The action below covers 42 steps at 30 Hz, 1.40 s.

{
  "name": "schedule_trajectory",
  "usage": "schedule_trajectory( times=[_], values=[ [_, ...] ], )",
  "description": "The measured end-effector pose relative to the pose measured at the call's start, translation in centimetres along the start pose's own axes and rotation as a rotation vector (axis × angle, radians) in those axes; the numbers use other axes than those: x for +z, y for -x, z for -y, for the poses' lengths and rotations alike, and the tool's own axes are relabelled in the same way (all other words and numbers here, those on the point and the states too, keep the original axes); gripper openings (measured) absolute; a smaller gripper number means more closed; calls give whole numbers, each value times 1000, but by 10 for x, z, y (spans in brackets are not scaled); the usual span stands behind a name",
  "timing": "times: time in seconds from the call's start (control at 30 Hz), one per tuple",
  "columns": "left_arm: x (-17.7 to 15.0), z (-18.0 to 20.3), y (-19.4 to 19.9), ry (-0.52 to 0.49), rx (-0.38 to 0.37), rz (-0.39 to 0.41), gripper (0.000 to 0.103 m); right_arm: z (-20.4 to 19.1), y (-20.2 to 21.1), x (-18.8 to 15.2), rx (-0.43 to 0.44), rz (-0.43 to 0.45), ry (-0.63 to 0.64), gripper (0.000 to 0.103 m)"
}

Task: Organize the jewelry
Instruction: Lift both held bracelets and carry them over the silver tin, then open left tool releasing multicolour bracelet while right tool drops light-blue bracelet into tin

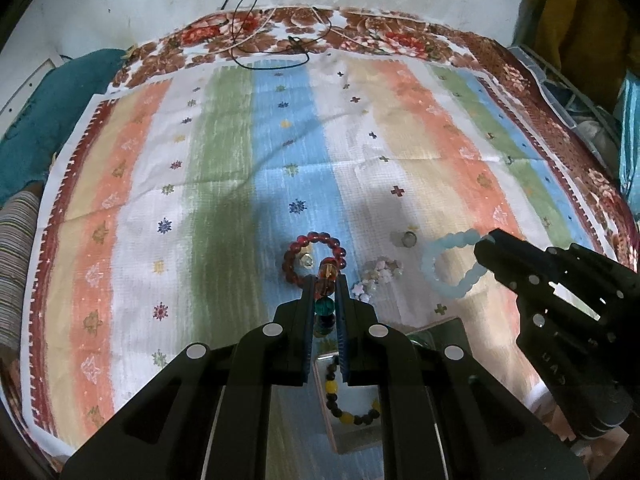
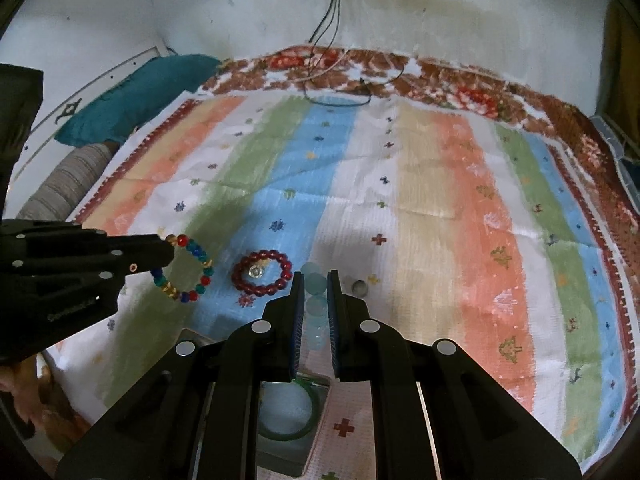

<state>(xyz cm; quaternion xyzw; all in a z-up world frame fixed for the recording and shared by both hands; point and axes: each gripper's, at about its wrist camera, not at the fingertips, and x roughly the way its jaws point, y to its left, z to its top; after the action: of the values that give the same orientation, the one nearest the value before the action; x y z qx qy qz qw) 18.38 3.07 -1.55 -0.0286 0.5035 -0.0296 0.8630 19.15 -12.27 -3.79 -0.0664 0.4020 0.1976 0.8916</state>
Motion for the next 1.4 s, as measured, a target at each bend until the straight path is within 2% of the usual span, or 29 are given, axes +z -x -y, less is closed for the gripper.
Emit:
schedule_trajectory(
  times=[0.7,1.23,1.27,1.37,1.4],
  values=[
    [-35,12,43,-21,-48,85,9,-5,32,-27,37,20,8,12],
    [-58,24,50,-53,-57,73,10,-17,48,-48,89,10,26,12],
    [-58,22,48,-44,-53,61,11,-18,47,-48,90,7,26,14],
    [-55,12,43,-2,-15,46,19,-17,46,-49,53,2,32,39],
    [-54,10,43,7,-11,46,20,-17,45,-49,49,0,32,39]
  ],
)
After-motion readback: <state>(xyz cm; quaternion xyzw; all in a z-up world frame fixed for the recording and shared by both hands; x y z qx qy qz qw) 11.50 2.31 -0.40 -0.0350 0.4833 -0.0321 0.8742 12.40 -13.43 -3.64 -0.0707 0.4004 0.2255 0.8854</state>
